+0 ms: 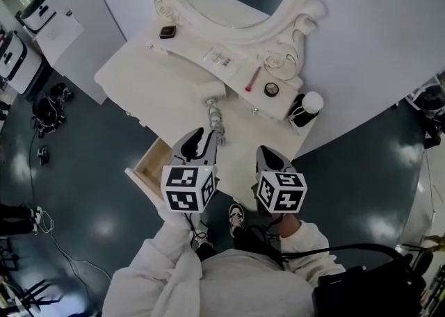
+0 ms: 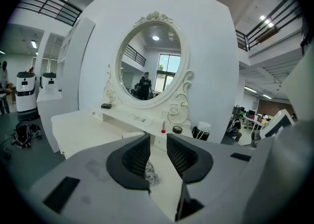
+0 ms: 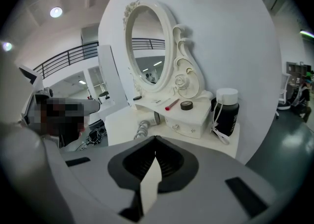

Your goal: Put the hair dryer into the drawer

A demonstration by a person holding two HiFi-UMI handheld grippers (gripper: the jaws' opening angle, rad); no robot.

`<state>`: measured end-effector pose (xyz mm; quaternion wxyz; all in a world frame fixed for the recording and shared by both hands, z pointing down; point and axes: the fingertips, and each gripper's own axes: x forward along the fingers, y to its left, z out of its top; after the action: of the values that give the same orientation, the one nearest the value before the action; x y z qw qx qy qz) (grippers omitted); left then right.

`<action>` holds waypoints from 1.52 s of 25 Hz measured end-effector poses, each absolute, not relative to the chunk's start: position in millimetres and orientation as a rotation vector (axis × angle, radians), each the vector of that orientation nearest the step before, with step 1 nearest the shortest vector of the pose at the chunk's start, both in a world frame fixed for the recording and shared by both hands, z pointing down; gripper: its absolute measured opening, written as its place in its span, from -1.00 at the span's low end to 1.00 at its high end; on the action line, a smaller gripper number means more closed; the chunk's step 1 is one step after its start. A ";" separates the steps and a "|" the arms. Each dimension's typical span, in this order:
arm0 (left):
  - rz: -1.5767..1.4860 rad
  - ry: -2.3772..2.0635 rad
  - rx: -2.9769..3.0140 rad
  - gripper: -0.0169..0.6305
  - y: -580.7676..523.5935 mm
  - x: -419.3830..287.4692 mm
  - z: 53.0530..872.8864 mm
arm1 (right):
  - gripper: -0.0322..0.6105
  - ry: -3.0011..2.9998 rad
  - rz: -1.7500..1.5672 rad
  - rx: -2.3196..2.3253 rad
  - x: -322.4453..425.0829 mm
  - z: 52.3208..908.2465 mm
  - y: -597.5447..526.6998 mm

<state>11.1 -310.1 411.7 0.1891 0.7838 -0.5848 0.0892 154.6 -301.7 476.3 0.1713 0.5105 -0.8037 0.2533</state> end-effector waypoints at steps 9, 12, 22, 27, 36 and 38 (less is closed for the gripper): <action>0.307 -1.661 2.083 -0.48 -355.4 13.0 447.0 | -0.71 -2.278 0.777 1.377 157.9 499.5 -333.0; 0.329 -1.637 2.028 -0.40 -367.9 14.8 464.4 | -0.71 -2.272 0.789 1.359 159.1 506.7 -341.8; 0.398 -1.636 1.908 -0.28 -408.6 8.8 512.4 | -0.71 -2.234 0.814 1.306 166.1 529.9 -362.8; 0.442 -1.645 1.842 -0.28 -423.6 3.6 534.3 | -0.71 -2.205 0.840 1.284 170.5 543.1 -366.3; 0.456 -1.663 1.746 -0.28 -443.7 -6.4 567.9 | -0.71 -2.156 0.915 1.263 173.0 577.4 -366.4; 0.457 -1.647 1.724 -0.28 -448.0 -4.4 574.6 | -0.71 -2.149 0.933 1.263 172.5 582.7 -366.7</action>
<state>-4.4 -448.0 574.6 0.3493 0.6654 -0.6357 0.1762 172.5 -366.7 582.7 0.2375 0.4609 -0.7843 0.3405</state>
